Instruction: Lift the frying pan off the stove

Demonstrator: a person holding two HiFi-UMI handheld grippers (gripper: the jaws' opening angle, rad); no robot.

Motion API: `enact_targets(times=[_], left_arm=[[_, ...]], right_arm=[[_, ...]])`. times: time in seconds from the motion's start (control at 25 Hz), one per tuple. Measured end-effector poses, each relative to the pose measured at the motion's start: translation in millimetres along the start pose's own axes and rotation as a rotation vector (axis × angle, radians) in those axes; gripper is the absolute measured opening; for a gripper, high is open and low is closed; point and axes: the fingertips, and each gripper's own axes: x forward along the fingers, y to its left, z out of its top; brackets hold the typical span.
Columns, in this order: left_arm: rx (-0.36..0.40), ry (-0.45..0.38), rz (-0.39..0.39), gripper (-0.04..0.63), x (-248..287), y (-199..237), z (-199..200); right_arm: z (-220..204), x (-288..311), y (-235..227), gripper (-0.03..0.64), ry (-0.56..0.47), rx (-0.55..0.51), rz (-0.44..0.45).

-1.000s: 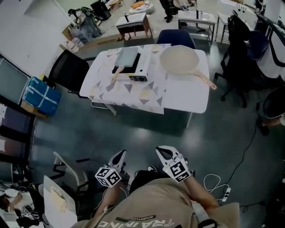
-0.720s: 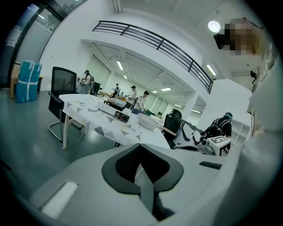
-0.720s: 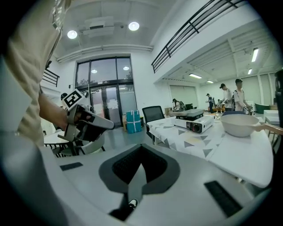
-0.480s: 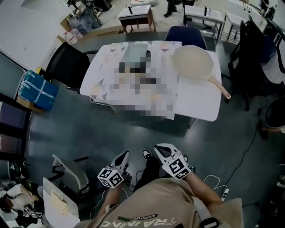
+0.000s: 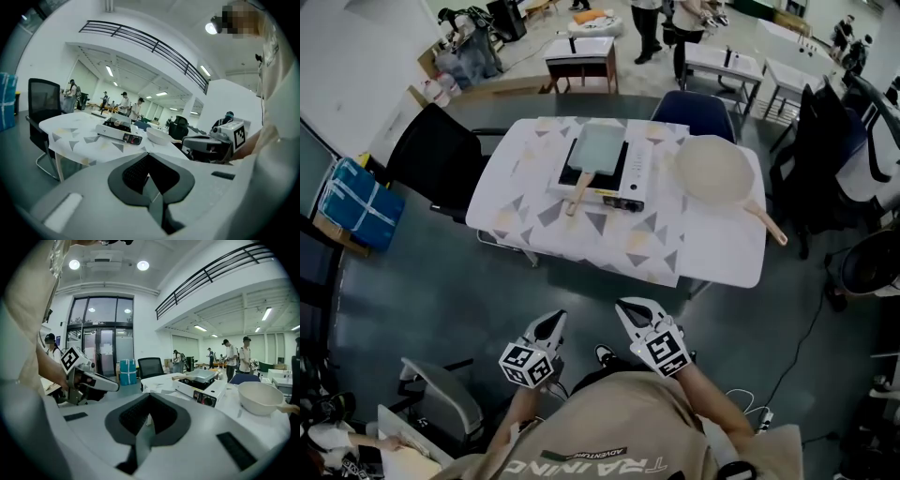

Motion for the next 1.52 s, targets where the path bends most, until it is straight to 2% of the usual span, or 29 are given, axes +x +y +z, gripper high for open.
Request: enact_targets(times=[0.12, 0.32, 0.52, 0.76, 0.88, 1.0, 1.16, 1.36, 1.52], left_arm=[[0.034, 0.031, -0.033, 0.002, 6, 17, 0], [-0.030, 0.027, -0.061, 0.000, 15, 38, 4], [-0.066, 0.069, -0.058, 0.001, 31, 64, 4], [-0.054, 0.075, -0.026, 0.000, 64, 91, 34], [-0.045, 0.070, -0.021, 0.002, 85, 100, 55], [-0.022, 0.100, -0.010, 0.000, 104, 112, 66], [0.006, 0.118, -0.008, 0.000, 134, 119, 80], [0.045, 0.103, 0.001, 0.000, 169, 126, 102], [0.040, 0.106, 0.000, 0.000, 179, 129, 112]], right_arm=[[3, 15, -3, -0.003, 0.004, 0.009, -0.042], [-6, 31, -13, -0.004, 0.045, 0.050, -0.081], [2, 63, -38, -0.003, 0.042, 0.058, -0.079], [14, 110, -84, -0.003, -0.009, 0.057, -0.042], [28, 137, -108, -0.003, -0.027, 0.002, -0.005], [35, 161, -124, -0.004, -0.028, -0.021, 0.035], [37, 177, -143, -0.003, -0.027, 0.001, 0.078], [30, 190, -157, -0.004, 0.003, 0.011, 0.136], [30, 196, -165, -0.004, 0.019, 0.023, 0.157]])
